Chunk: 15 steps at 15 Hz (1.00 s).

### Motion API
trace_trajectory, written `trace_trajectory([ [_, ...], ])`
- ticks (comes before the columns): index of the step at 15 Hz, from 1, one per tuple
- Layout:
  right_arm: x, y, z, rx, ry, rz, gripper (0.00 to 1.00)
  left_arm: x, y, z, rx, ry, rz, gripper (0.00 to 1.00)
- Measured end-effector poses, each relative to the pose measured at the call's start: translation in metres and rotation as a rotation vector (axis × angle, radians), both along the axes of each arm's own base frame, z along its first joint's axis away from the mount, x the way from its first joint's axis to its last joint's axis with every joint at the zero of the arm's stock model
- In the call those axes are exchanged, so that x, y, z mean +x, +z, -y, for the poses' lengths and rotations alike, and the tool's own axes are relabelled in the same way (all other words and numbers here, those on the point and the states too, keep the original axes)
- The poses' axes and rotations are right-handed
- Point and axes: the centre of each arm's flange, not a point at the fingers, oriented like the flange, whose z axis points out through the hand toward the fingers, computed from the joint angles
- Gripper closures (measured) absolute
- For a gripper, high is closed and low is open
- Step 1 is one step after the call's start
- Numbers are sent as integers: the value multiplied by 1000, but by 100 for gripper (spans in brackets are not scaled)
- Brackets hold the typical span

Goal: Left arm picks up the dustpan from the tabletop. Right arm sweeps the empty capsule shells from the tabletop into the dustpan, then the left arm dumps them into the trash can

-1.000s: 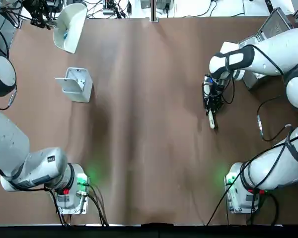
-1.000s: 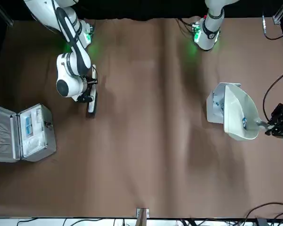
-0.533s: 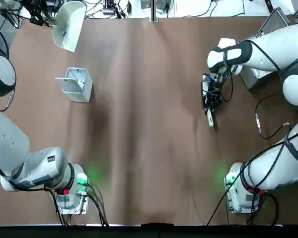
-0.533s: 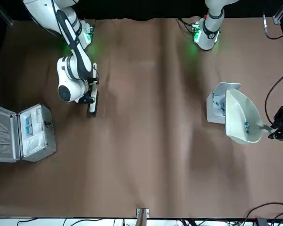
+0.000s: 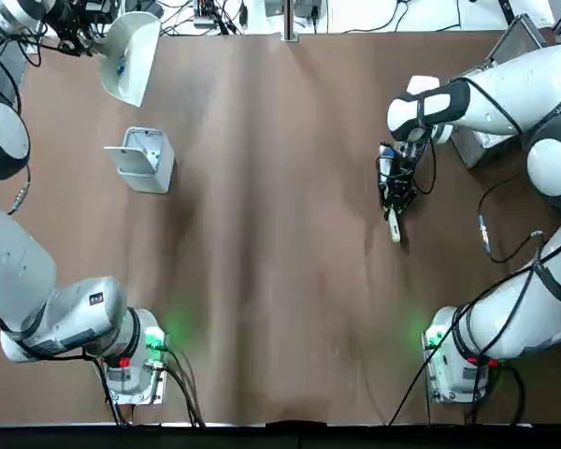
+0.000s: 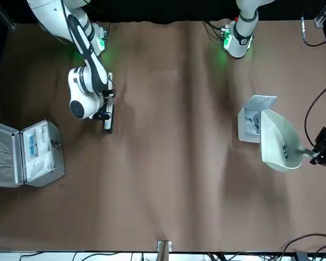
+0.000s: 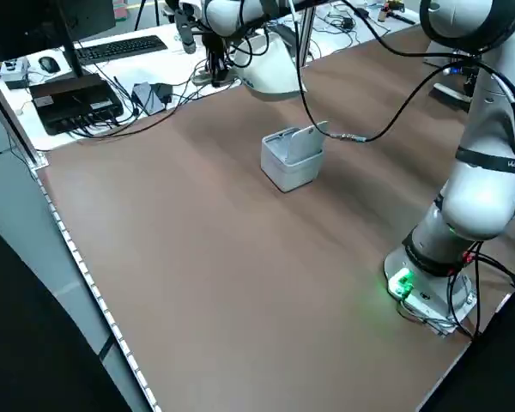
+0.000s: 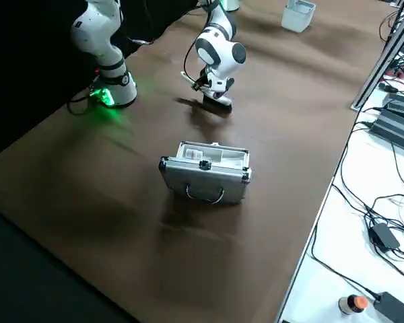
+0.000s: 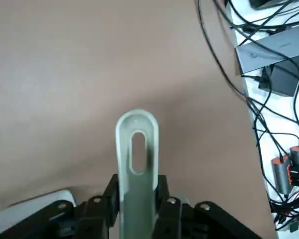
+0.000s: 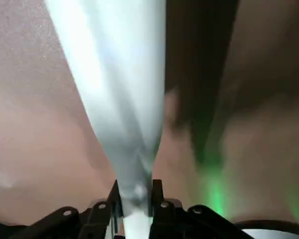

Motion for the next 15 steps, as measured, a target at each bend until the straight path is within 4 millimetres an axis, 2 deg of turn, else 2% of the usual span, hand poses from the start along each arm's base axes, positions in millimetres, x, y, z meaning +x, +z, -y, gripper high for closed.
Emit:
trace_trajectory([
  [3,0,-2,0,-1,0,-4,74,-6,-7,0,27,-10,41,67],
  [7,0,-5,0,-3,-1,-10,72,-21,-2,2,65,-9,101,67],
  [10,1,-8,0,-4,-2,-15,67,-30,-3,3,105,-18,135,67],
  [15,3,-9,-1,-4,-3,-16,63,-43,-16,7,178,-46,192,67],
])
